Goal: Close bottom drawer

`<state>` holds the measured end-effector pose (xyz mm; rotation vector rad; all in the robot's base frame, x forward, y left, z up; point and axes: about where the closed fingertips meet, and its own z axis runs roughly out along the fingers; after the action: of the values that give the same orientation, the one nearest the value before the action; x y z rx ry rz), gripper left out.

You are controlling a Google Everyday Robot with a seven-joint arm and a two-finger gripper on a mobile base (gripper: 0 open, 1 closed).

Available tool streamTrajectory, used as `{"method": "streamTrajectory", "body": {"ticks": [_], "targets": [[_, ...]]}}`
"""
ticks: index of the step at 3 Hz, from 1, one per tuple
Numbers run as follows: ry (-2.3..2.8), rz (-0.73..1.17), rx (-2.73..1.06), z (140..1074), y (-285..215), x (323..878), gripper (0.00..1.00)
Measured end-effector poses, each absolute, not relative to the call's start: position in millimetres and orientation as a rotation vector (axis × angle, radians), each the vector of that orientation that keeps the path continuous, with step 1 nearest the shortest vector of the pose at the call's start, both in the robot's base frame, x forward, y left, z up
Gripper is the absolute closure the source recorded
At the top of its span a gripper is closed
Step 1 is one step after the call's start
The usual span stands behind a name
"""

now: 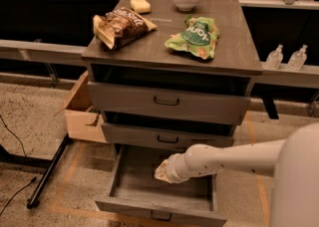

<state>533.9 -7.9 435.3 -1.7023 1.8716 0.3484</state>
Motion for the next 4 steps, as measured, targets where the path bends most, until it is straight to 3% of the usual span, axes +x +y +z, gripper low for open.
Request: {"method": "streamTrajectory", "body": {"ticks": [2, 4], "targets": [[1.789, 0.606, -1.729, 334.4, 21.8, 514.3, 1.0], [1.824, 0.698, -1.692, 309.5, 31.9, 498.6, 1.0]]}}
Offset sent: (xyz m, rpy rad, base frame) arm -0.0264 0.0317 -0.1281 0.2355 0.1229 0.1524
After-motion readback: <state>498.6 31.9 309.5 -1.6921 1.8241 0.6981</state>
